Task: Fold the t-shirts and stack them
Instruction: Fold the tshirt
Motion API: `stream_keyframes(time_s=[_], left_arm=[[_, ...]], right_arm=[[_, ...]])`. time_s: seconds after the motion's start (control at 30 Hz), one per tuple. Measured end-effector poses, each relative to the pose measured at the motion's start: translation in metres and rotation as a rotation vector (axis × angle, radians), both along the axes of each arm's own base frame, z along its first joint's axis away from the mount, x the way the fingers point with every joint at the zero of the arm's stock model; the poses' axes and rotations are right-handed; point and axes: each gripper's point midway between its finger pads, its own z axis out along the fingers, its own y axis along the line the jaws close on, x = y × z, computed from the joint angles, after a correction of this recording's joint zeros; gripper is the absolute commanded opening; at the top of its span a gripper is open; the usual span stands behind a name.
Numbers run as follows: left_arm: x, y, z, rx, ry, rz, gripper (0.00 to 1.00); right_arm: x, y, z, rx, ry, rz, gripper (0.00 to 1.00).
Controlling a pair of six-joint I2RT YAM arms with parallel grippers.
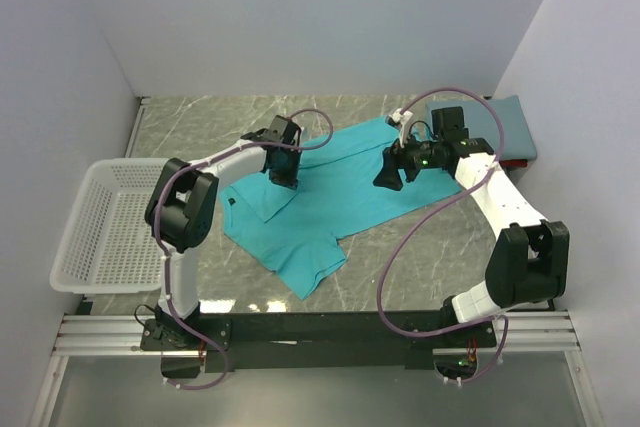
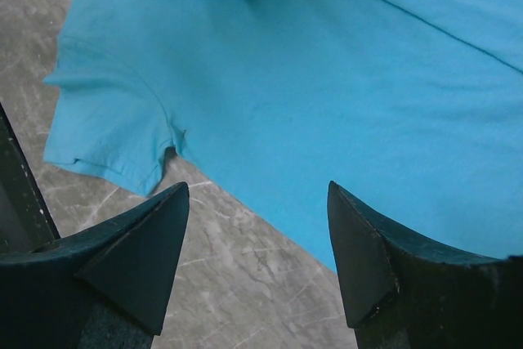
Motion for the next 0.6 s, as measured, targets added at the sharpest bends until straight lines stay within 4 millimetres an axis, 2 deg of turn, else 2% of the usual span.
stream_keyframes(time_s=[0.23, 0.4, 0.53, 0.6], left_arm=[[0.002, -0.008, -0.004, 0.007, 0.009, -0.018, 0.14], [0.002, -0.008, -0.006, 0.015, 0.013, -0.036, 0.11], [0.008, -0.006, 0.009, 0.0, -0.032, -0.037, 0.0], [0.014, 0.002, 0.024, -0.025, -0.067, -0.014, 0.0]], right_arm=[[-0.001, -0.003, -0.002, -0.004, 0.006, 0.002, 0.75], [-0.001, -0.005, -0.004, -0.005, 0.015, 0.0, 0.75], [-0.001, -0.008, -0.004, -0.003, 0.017, -0.005, 0.75], [-0.001, -0.009, -0.004, -0.003, 0.016, -0.006, 0.75]])
